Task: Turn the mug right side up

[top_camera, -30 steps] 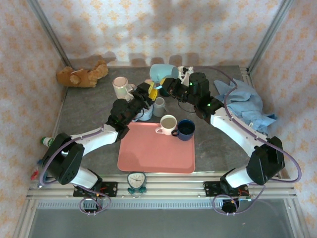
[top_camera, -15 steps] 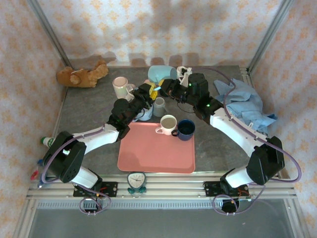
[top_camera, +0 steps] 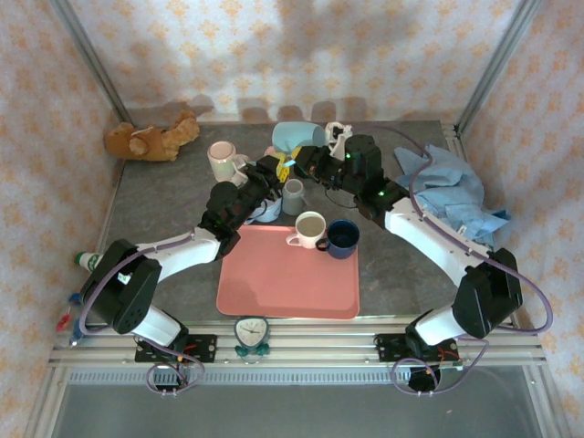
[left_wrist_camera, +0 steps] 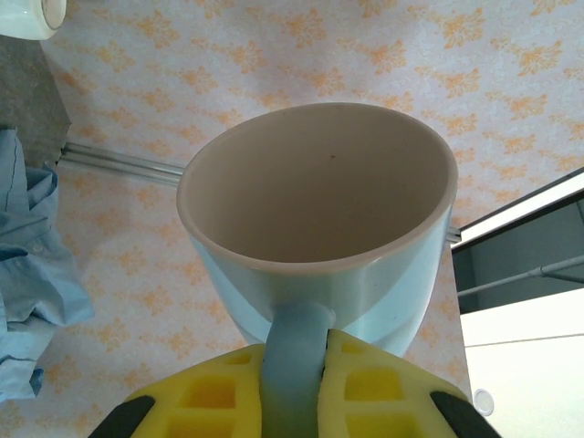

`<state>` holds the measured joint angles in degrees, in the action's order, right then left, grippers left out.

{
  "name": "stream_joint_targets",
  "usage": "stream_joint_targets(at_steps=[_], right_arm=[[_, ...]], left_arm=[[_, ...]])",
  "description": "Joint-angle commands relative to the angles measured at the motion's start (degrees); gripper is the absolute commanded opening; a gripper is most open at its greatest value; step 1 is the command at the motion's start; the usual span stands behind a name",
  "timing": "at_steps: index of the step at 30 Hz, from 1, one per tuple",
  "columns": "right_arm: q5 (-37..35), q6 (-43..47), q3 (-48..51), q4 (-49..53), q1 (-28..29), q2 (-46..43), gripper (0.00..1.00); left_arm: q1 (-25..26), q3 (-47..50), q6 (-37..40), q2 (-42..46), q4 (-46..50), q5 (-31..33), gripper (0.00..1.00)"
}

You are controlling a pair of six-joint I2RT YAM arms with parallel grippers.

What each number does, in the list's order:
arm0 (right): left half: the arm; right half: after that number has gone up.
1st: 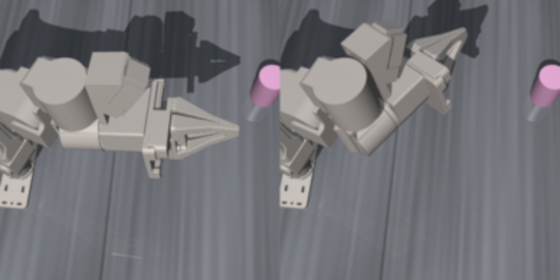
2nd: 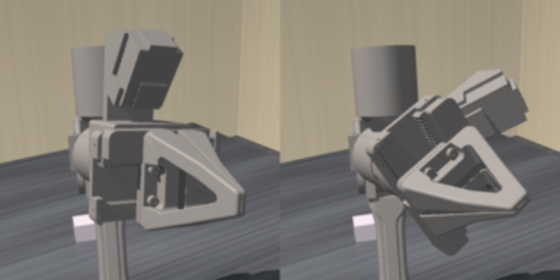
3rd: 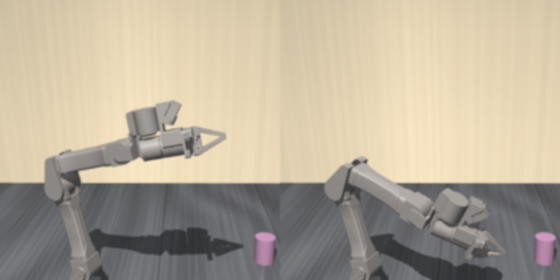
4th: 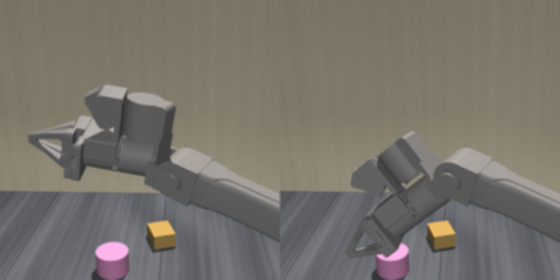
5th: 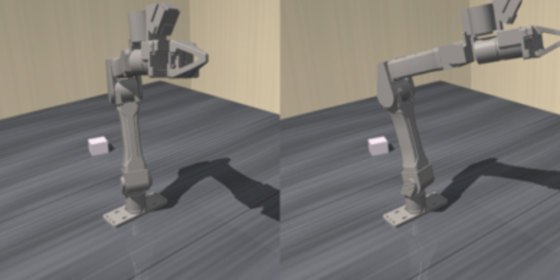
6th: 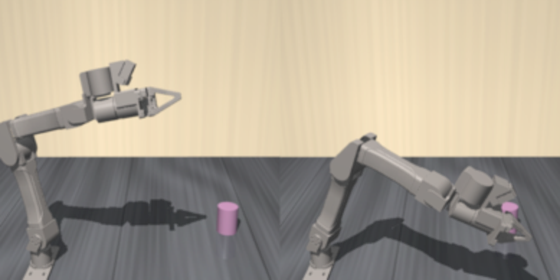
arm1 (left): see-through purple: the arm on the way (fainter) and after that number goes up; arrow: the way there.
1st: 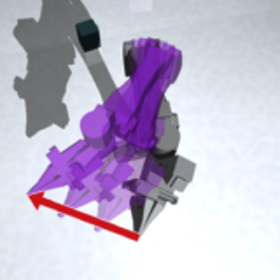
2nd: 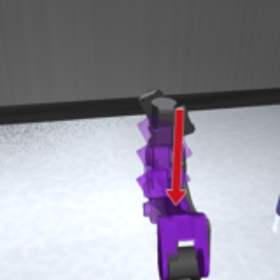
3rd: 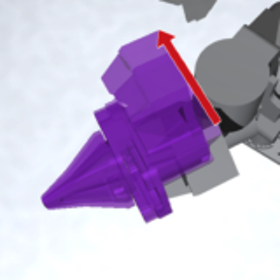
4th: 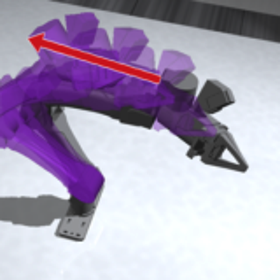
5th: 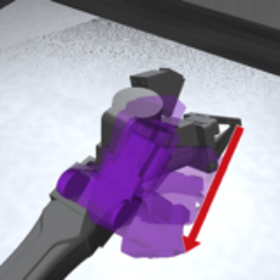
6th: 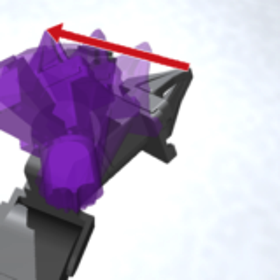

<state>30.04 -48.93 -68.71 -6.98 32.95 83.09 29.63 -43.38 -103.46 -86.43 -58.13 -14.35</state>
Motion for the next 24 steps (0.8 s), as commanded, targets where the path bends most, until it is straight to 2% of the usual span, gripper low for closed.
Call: stream_joint_targets(at_steps=[1, 5, 8, 14, 16, 19, 24], right_arm=[[1.77, 1.46, -0.92, -5.87, 0.89, -0.87, 0.0], [1.42, 1.79, -1.08, -5.28, 0.93, -0.61, 0.01], [1.42, 1.81, -1.17, -4.89, 0.91, -0.36, 0.09], [-0.09, 2.98, -1.17, -2.0, 0.9, -0.93, 0.43], [-0.96, 3.73, -1.17, -0.45, 0.89, -1.28, 0.5], [-1.99, 4.51, -0.99, 1.32, 0.91, -1.83, 0.55], [-3.21, 7.01, -1.77, 6.55, 0.96, -2.57, 0.57]], left_arm=[[0.37, -1.14, 1.75, 0.08, -1.2, -1.21, 0.07], [0.34, -1.87, 2.68, 0.6, -0.21, -1.77, 0.0], [0.35, -2.19, 3.26, 0.74, 0.29, -1.79, 0.0], [0.34, -1.82, 4.42, 0.4, -2.76, -0.41, 0.0], [0.34, -2.2, 5.55, 0.39, -3.36, -0.5, 0.0], [0.26, -2.4, 7.46, 0.61, -4.08, -0.78, 0.0], [-0.05, -2.29, 10.74, 1.65, -4.57, -0.81, 0.0]])
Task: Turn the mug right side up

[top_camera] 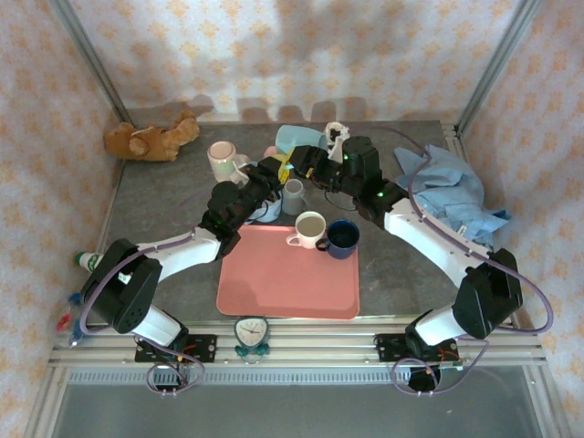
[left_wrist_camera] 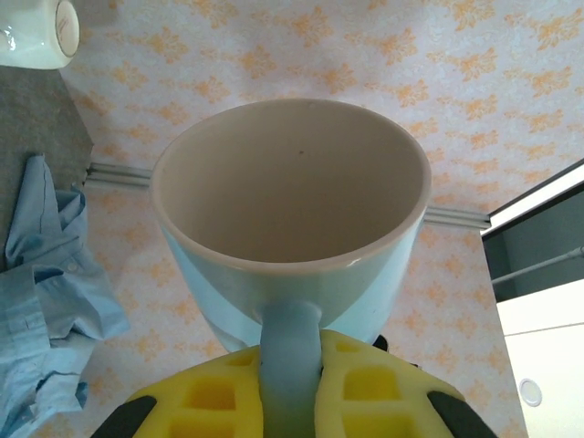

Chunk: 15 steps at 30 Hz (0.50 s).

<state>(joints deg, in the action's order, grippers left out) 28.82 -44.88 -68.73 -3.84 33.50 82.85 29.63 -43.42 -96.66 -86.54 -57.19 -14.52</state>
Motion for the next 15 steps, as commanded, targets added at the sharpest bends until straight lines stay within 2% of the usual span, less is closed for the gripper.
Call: stream_joint_targets(at_steps=[1, 7, 11, 15], right_arm=[[-2.54, 3.73, -2.0, 4.76, 0.35, -2.58, 0.57], [-6.69, 10.73, -2.09, 12.91, 0.26, -5.3, 0.57], [-9.05, 14.1, -1.95, 17.83, -0.59, -7.3, 0.57], [-11.87, 15.93, -0.9, 21.28, -2.26, -9.59, 0.56]], left_arm=[[-0.28, -2.22, 5.04, 2.04, -5.24, -0.95, 0.0], [-3.04, -0.91, 11.69, 5.94, -1.62, -3.97, 0.0], [-4.75, -1.26, 21.86, 11.92, 9.23, -7.26, 0.0], [-6.03, -3.92, 34.15, 18.97, 25.25, -11.28, 0.0]])
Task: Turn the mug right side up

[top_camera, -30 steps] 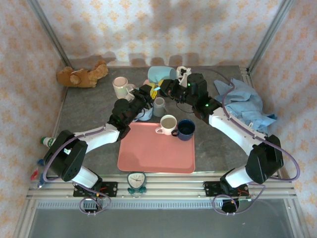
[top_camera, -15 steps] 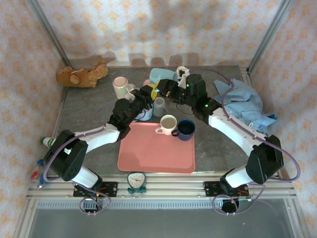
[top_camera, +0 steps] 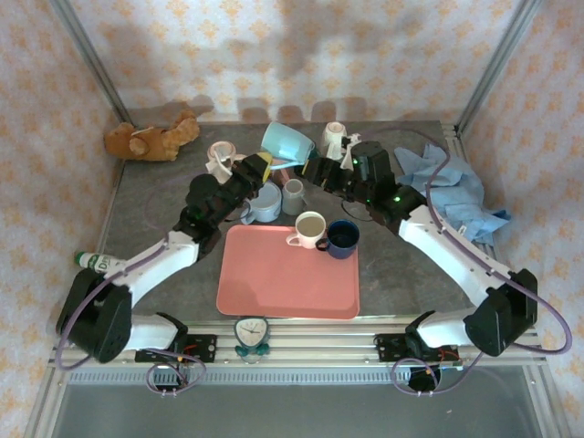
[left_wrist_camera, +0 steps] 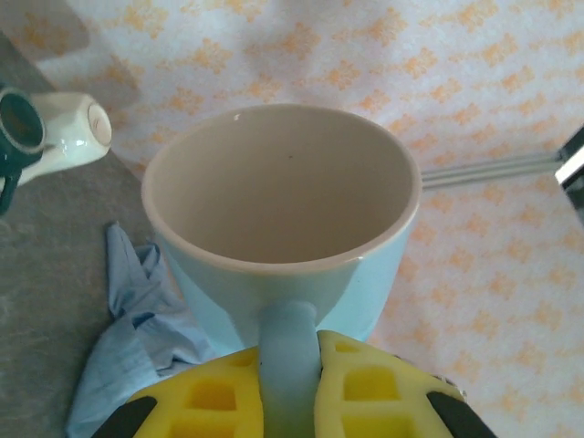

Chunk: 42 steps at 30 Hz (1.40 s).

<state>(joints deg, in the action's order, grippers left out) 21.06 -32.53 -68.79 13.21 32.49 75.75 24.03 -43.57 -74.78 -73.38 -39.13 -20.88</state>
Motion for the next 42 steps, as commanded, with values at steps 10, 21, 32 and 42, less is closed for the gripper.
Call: stream_joint_targets(at_steps=[10, 21, 32, 42], right_arm=[[-2.67, 7.66, -2.0, 9.2, -7.21, -3.59, 0.56], [-3.04, 9.73, -3.01, 11.09, -8.01, -2.31, 0.56], [-2.83, 11.0, -4.19, 12.54, -8.41, -1.0, 0.55], [4.91, 29.76, -14.8, 36.44, -8.68, 4.55, 0.55]], left_arm=[[-0.77, -8.7, 41.42, 14.7, 37.0, -6.03, 0.0], [-0.57, -2.52, 62.6, 18.54, 42.67, 2.86, 0.0], [2.45, 2.89, 72.64, 15.37, 38.29, 3.43, 0.0], [4.82, 10.7, 78.35, 15.3, 29.45, 5.34, 0.0]])
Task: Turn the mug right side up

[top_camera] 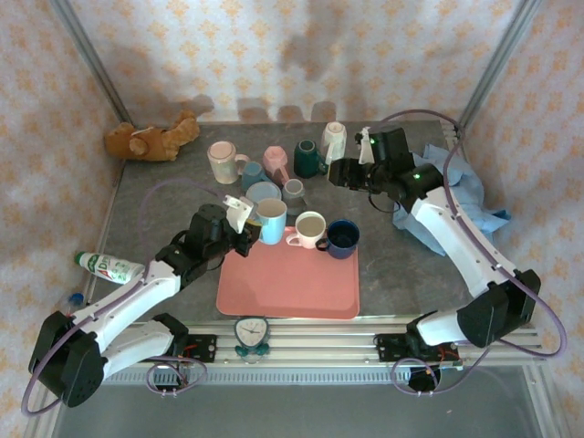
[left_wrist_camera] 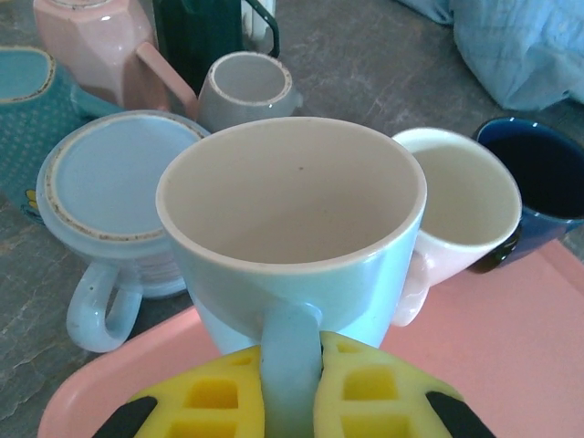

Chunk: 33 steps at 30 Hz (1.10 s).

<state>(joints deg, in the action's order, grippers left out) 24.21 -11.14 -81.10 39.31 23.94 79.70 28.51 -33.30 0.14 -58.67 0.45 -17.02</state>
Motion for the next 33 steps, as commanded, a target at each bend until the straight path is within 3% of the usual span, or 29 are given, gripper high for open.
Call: stream_joint_targets(at_steps=[1, 11, 33], right_arm=[[2.08, 10.06, -2.89, 12.05, -0.21, 0.8, 0.55], [3.19, 12.61, -3.09, 14.53, -0.16, 0.76, 0.54], [3.2, 11.71, -4.29, 14.22, -0.27, 1.2, 0.54]], left_arm=[[0.45, 1.31, 3.57, 0.67, -11.36, 1.75, 0.0], [1.53, 5.92, 2.96, -1.97, -21.85, 4.29, 0.0], [5.11, 9.23, 2.2, -9.65, -31.52, 7.27, 0.0]])
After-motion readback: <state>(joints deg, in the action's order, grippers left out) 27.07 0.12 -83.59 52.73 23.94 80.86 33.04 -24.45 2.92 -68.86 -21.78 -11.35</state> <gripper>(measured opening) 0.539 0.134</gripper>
